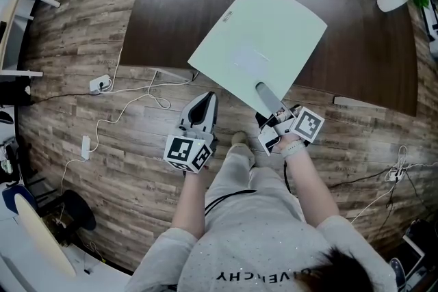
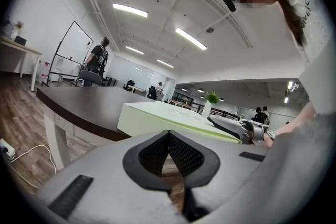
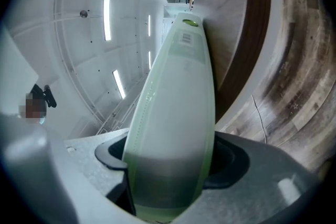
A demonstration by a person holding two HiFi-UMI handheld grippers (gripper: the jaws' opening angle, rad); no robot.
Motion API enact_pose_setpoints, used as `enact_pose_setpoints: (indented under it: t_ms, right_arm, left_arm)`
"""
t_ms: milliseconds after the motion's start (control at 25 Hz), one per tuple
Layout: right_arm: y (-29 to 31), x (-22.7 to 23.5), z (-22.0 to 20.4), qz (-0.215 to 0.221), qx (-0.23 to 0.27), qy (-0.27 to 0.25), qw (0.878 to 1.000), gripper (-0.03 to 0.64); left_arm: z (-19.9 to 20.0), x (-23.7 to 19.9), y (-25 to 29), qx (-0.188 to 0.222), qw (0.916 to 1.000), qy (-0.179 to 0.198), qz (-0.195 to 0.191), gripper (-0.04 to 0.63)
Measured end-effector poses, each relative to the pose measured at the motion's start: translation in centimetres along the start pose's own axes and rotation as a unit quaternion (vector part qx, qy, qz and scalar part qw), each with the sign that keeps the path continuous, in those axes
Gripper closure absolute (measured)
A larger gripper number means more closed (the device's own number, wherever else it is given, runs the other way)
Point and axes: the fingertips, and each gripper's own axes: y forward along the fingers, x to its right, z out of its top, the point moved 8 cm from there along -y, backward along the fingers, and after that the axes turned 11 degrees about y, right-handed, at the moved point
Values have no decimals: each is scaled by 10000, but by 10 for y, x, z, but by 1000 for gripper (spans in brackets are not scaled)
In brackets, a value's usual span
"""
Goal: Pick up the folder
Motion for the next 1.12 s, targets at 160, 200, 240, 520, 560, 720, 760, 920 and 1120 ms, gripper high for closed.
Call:
enact_pose_setpoints:
  t_ms: [160, 200, 240, 520, 560, 720, 760, 920, 1120]
  right_arm:
    - [1, 2, 0, -48, -55, 69, 9999, 274]
    - [1, 3, 0, -71, -69, 86, 9999, 289]
    - [0, 3, 1, -89, -76, 102, 9999, 300]
    - [0, -3, 3, -106, -36, 289, 9995, 328]
    - [0, -5, 3, -103, -28, 319, 9994, 330]
    - [-1, -10, 4, -133, 15, 346, 9993, 334]
    - [-1, -11, 5, -144, 25, 328, 9994, 334]
    - [-5, -20, 11, -149, 56, 173, 9997, 335]
    - [-10, -35, 19, -130, 73, -172, 9997, 336]
  left_arm:
    - [0, -3, 1, 5, 10000, -40, 12, 597]
    - [0, -4, 1, 8, 10000, -43, 17, 597]
    - [0, -4, 1, 11, 10000, -43, 22, 597]
    - [13, -9, 0, 62, 9999, -91, 55, 597]
    - [15, -10, -1, 70, 9999, -100, 65, 597]
    - [22, -10, -2, 107, 9999, -81, 69, 597]
    - [23, -10, -3, 109, 9999, -76, 72, 597]
    - [28, -6, -8, 132, 9999, -57, 85, 597]
    - [36, -2, -13, 184, 9998, -12, 101, 597]
